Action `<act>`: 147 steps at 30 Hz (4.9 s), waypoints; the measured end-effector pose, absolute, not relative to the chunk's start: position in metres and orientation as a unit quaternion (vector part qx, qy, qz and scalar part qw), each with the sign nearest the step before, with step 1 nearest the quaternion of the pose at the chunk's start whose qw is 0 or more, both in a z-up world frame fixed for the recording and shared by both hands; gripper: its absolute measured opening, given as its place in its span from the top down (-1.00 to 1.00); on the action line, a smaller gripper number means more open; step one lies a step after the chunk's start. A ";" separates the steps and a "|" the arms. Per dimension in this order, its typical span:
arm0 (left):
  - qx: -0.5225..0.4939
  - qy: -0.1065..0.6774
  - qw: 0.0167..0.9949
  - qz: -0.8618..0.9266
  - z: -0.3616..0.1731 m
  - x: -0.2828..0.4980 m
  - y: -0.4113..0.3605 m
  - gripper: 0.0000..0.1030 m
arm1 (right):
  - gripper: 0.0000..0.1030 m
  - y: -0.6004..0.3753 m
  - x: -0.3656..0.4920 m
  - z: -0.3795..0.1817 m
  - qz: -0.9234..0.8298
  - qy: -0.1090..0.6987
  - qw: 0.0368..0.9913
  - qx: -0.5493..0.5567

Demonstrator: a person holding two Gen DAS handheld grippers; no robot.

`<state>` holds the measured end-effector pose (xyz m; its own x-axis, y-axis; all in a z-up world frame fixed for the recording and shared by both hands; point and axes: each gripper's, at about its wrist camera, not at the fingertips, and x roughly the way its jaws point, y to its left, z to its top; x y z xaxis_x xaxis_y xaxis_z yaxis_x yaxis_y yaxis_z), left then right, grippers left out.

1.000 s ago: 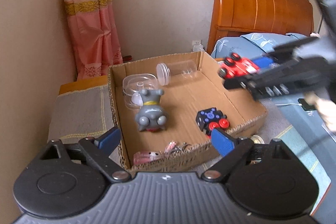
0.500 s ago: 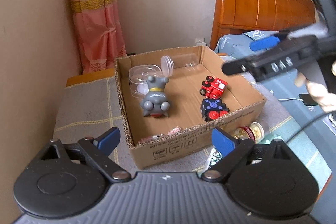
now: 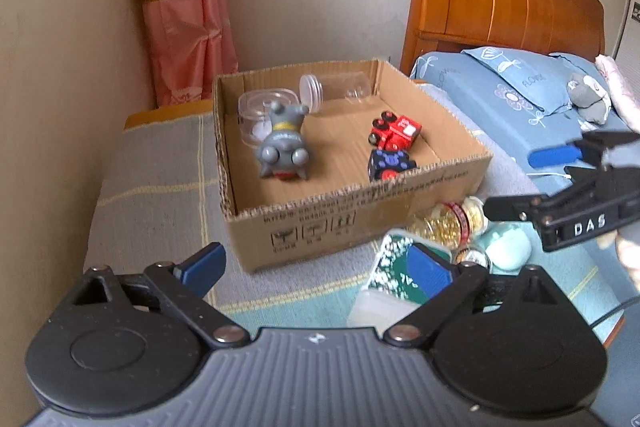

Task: Organize rigid objects
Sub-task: 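Move both tools back toward the remaining items on the table, then grasp the white MEDICAL bottle with the left tool while the right tool grasps the light blue earbud case, then carry the bottle and earbud case into the box and open both tools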

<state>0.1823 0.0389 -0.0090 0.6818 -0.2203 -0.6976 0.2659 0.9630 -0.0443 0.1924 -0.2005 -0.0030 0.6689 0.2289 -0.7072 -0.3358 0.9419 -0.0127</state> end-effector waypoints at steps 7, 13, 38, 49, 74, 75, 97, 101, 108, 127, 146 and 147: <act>0.024 0.395 0.908 -0.138 -0.026 0.173 0.035 -0.88 | -1.00 -0.221 0.166 -0.046 0.112 0.408 0.905 -0.052; 0.038 0.405 0.898 -0.169 -0.037 0.170 0.017 -0.88 | -1.00 -0.236 0.153 -0.075 0.096 0.440 0.892 -0.038; 0.057 0.447 0.889 -0.077 -0.088 0.189 0.043 -0.89 | -1.00 -0.238 0.156 -0.087 0.144 0.403 0.900 -0.078; 0.049 0.438 0.885 -0.151 -0.077 0.176 0.019 -0.90 | -1.00 -0.245 0.156 -0.090 0.093 0.394 0.913 -0.053; 0.053 0.432 0.892 -0.124 -0.081 0.216 -0.018 -0.94 | -1.00 -0.234 0.163 -0.091 0.100 0.372 0.920 -0.069; 0.053 0.433 0.891 -0.123 -0.081 0.217 -0.018 -0.94 | -1.00 -0.232 0.162 -0.091 0.101 0.369 0.921 -0.077; 0.067 0.424 0.896 -0.113 -0.075 0.221 -0.028 -0.77 | -0.40 -0.222 0.155 -0.082 0.163 0.366 0.910 -0.108; 0.060 0.425 0.895 -0.117 -0.074 0.222 -0.025 -0.73 | -0.34 -0.222 0.155 -0.082 0.167 0.367 0.909 -0.108; 0.068 0.426 0.892 -0.133 -0.071 0.214 -0.020 -0.66 | -0.29 -0.225 0.152 -0.080 0.177 0.374 0.904 -0.108; 0.072 0.419 0.885 -0.190 -0.032 0.197 -0.012 -0.62 | -0.28 -0.229 0.149 -0.054 0.215 0.371 0.895 -0.122; 0.070 0.351 0.927 -0.112 0.008 0.259 0.022 -0.65 | -0.27 -0.219 0.172 0.026 0.251 0.301 0.907 -0.151; 0.067 0.352 0.927 -0.109 0.005 0.258 0.025 -0.72 | -0.27 -0.217 0.174 0.028 0.251 0.299 0.908 -0.153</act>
<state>0.2582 0.0251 0.0054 0.7279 -0.1541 -0.6681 0.2485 0.9675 0.0476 0.1743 -0.2175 0.0285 0.6948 0.3640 -0.6203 -0.5475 0.8269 -0.1280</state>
